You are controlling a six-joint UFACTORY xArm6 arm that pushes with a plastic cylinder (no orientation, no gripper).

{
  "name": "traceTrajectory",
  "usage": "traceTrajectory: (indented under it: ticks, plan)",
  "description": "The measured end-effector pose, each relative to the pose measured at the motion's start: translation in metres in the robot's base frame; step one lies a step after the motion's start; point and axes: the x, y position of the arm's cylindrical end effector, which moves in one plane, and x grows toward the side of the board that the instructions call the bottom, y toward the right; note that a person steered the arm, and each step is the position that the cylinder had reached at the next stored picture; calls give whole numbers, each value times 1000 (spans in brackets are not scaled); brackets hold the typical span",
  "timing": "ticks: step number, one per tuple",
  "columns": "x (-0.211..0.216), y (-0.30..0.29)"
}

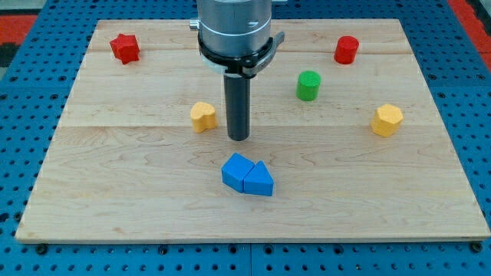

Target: Place the yellow heart to the left of the yellow hexagon

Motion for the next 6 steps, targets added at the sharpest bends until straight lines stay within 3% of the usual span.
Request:
traceTrajectory:
  ticks: [1,2,4,5,6]
  plan:
    - [0,-96]
    - [-27,-125]
    - [-41,84]
    - [-39,88]
    - [-29,13]
